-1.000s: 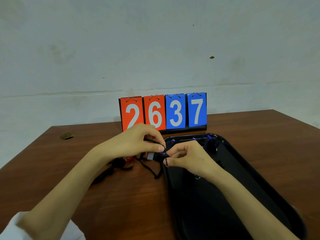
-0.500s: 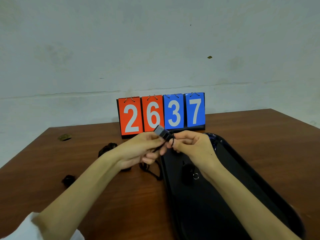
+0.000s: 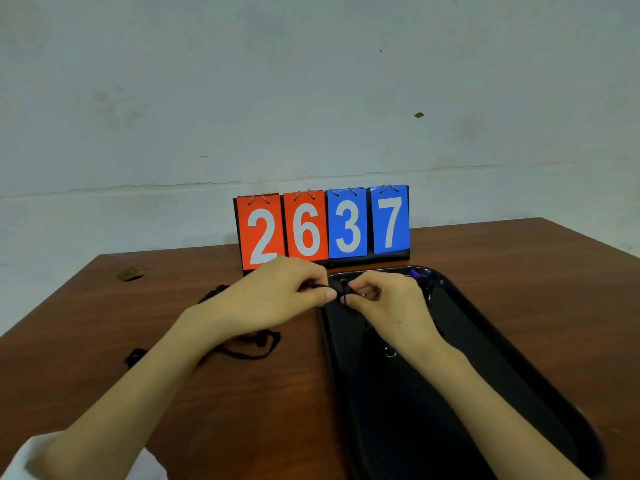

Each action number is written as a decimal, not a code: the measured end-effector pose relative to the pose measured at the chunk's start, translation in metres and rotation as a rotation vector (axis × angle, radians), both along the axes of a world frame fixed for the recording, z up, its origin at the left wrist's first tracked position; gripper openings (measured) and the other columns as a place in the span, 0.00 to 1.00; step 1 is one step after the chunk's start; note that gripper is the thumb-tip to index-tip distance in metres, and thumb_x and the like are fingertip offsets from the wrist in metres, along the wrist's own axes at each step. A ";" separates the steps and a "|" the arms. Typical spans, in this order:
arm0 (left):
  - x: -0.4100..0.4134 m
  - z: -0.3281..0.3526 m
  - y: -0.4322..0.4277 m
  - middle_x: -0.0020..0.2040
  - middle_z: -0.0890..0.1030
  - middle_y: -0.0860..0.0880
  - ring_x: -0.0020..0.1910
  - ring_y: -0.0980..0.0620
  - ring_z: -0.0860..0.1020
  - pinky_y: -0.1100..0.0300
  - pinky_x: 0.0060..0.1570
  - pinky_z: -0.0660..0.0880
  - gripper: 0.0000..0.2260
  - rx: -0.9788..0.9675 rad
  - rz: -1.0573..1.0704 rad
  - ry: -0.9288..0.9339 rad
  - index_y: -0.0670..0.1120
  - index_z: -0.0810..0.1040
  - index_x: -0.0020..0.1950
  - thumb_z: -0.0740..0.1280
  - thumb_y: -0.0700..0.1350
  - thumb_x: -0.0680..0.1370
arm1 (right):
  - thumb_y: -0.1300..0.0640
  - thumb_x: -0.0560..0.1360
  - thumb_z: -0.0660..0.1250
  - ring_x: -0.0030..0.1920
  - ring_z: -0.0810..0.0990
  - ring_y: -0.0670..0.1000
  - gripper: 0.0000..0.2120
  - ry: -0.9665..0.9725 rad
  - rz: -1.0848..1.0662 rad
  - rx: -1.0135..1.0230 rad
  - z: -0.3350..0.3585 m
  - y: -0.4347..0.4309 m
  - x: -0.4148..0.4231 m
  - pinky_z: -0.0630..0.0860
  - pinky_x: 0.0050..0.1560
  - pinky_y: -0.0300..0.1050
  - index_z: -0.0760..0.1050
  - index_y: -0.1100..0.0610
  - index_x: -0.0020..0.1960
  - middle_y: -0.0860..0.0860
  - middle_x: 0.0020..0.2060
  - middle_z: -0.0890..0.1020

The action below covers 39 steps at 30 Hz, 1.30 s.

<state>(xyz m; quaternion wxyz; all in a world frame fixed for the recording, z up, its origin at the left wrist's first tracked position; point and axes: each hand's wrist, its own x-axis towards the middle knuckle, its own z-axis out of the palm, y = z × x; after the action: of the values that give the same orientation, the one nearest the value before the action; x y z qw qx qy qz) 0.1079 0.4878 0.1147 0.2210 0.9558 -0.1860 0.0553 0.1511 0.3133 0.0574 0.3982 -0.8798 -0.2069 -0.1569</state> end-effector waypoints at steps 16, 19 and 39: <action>0.023 -0.006 0.030 0.27 0.78 0.47 0.26 0.44 0.73 0.63 0.31 0.72 0.15 -0.345 0.058 0.031 0.47 0.79 0.41 0.64 0.57 0.73 | 0.64 0.68 0.72 0.41 0.82 0.45 0.08 0.240 0.437 0.349 0.018 0.001 -0.013 0.78 0.45 0.35 0.80 0.52 0.42 0.48 0.37 0.83; 0.024 -0.005 0.028 0.24 0.74 0.50 0.21 0.56 0.68 0.70 0.22 0.66 0.09 -0.409 0.069 0.050 0.47 0.79 0.41 0.64 0.49 0.77 | 0.64 0.69 0.71 0.42 0.82 0.45 0.08 0.257 0.419 0.421 0.021 0.000 -0.013 0.78 0.45 0.36 0.80 0.52 0.43 0.48 0.39 0.83; 0.006 -0.021 -0.007 0.25 0.74 0.52 0.22 0.61 0.70 0.67 0.30 0.68 0.06 -0.131 0.022 0.058 0.48 0.70 0.49 0.59 0.50 0.80 | 0.57 0.70 0.72 0.38 0.77 0.40 0.09 -0.030 -0.197 0.202 0.002 -0.002 0.001 0.74 0.44 0.32 0.80 0.55 0.50 0.44 0.38 0.80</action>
<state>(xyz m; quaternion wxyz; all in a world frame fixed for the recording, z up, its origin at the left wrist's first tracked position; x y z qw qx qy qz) 0.1143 0.4805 0.0939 0.2879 0.9424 -0.1651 0.0422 0.1525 0.3114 0.0590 0.4644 -0.8488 -0.1084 -0.2284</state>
